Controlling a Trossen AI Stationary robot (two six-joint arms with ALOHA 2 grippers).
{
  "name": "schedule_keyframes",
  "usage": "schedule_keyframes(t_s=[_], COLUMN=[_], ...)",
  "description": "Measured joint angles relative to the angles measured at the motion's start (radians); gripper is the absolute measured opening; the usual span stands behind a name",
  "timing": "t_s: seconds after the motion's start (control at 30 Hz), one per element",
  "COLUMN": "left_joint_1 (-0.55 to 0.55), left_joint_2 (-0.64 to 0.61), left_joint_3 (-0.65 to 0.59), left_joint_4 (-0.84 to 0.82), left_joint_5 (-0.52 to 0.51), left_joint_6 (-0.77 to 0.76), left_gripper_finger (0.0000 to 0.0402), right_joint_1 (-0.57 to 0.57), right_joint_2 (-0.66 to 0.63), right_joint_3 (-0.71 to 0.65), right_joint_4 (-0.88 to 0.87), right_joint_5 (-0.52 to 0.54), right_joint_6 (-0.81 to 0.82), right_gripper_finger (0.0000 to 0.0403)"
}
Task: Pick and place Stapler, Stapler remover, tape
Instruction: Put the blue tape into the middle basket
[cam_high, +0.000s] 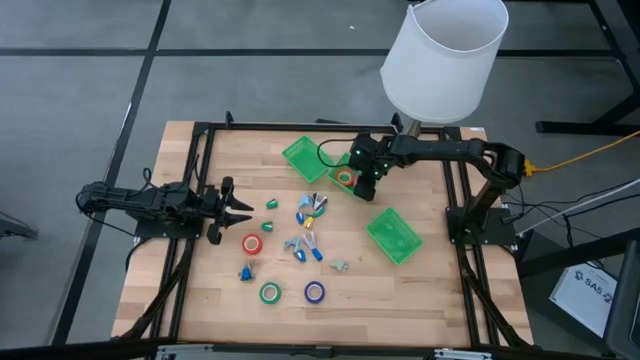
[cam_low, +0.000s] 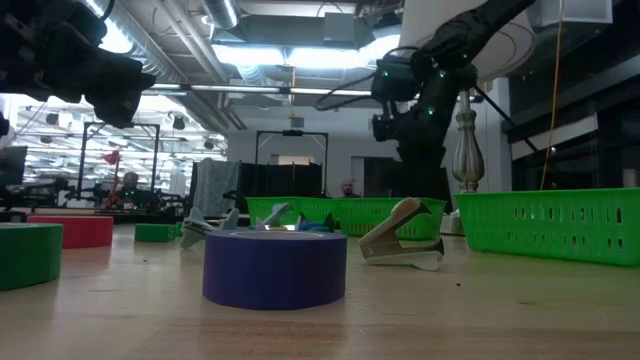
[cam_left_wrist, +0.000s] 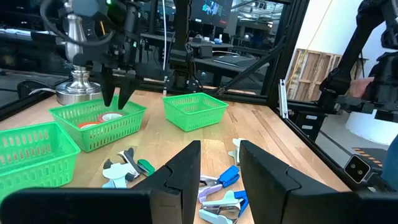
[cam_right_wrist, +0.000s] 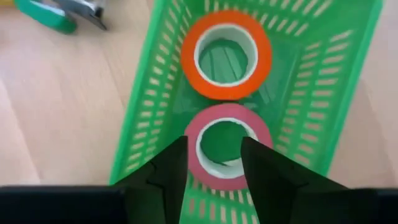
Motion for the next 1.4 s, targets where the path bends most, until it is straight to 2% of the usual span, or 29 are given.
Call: schedule_keyframes(t_s=[0.27, 0.63, 0.93, 1.4], left_joint_1=[0.0, 0.0, 0.0, 0.0], left_joint_2=[0.0, 0.0, 0.0, 0.0], left_joint_3=[0.0, 0.0, 0.0, 0.0], left_joint_4=[0.0, 0.0, 0.0, 0.0], left_joint_5=[0.0, 0.0, 0.0, 0.0], left_joint_6=[0.0, 0.0, 0.0, 0.0], left_gripper_finger=[0.0107, 0.0107, 0.0107, 0.0107], right_joint_1=[0.053, 0.201, 0.35, 0.562], right_joint_2=[-0.001, -0.002, -0.002, -0.002], right_joint_3=[0.152, 0.292, 0.309, 0.309], right_joint_4=[-0.072, -0.069, -0.057, -0.057], right_joint_5=[0.0, 0.0, 0.0, 0.0], right_joint_6=[0.003, 0.095, 0.208, 0.205], right_gripper_finger=[0.0147, 0.0146, 0.0146, 0.0146])
